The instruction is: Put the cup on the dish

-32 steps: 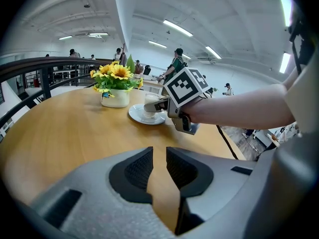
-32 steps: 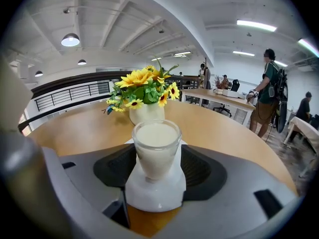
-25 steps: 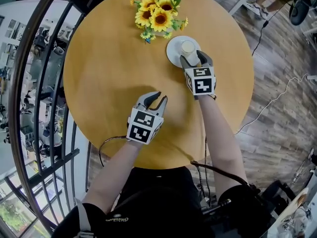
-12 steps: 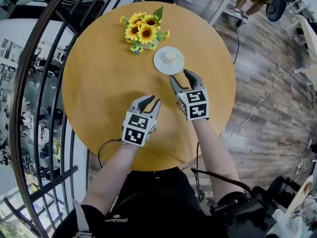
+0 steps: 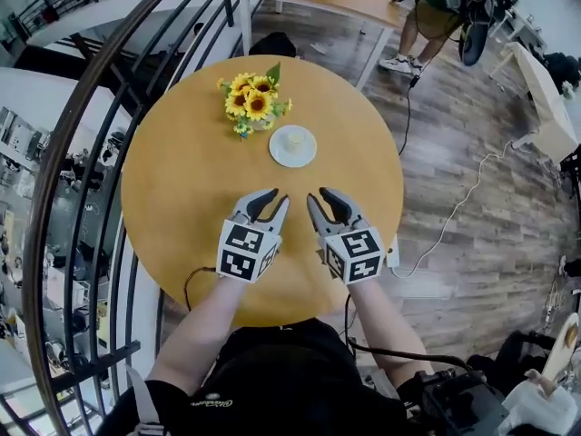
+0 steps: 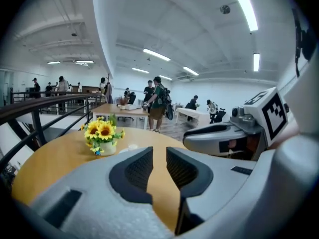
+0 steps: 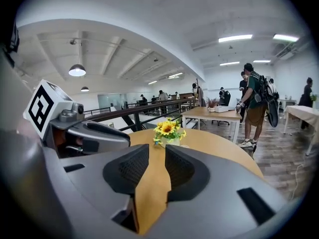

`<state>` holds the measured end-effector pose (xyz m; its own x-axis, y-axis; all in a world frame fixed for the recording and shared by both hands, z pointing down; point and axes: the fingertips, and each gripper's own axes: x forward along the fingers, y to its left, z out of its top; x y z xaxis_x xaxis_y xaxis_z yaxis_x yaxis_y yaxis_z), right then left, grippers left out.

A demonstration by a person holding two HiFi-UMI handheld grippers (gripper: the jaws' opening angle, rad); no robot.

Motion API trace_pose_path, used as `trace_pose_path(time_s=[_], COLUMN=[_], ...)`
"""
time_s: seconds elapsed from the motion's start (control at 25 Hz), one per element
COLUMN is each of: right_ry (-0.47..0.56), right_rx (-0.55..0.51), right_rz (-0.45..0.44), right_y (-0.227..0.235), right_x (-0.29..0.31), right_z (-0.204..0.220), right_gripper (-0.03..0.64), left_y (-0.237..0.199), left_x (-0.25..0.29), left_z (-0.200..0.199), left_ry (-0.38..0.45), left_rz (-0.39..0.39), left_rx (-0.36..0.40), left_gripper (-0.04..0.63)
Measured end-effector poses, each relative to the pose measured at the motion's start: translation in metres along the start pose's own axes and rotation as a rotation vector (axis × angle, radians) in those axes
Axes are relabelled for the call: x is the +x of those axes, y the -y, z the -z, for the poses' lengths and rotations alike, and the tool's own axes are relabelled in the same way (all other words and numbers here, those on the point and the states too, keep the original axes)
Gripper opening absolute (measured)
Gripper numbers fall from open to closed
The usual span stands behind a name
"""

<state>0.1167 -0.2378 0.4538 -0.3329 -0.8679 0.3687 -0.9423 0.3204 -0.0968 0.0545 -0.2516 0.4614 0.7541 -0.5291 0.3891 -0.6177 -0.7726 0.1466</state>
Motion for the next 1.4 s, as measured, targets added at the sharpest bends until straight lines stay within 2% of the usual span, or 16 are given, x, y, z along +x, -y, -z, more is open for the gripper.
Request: trace_pose_path(time_s=[0.2, 0.4, 0.64, 1.4], right_ry=[0.065, 0.113, 0.136, 0.145], right_rx=[0.016, 0.010, 0.006, 0.038], right_rz=[0.014, 0.019, 0.015, 0.023], right_y=[-0.018, -0.030, -0.040, -0.041], right_x=[-0.038, -0.059, -0.068, -0.078], right_z=[-0.022, -0.044, -0.055, -0.047], right_gripper=[0.097, 0.094, 0.093, 0.083], left_y=[0.017, 0.028, 0.032, 0.043], left_x=[-0.029, -0.049, -0.063, -0.065], left_z=[-0.031, -0.048, -0.057, -0.050], left_ry=[0.072, 0.106, 0.123, 0.111], left_rz=[0.010, 0.020, 0.018, 0.035], left_rx=[0.041, 0.073, 0.096, 0.101], left_gripper=[0.084, 0.084, 0.084, 0.084])
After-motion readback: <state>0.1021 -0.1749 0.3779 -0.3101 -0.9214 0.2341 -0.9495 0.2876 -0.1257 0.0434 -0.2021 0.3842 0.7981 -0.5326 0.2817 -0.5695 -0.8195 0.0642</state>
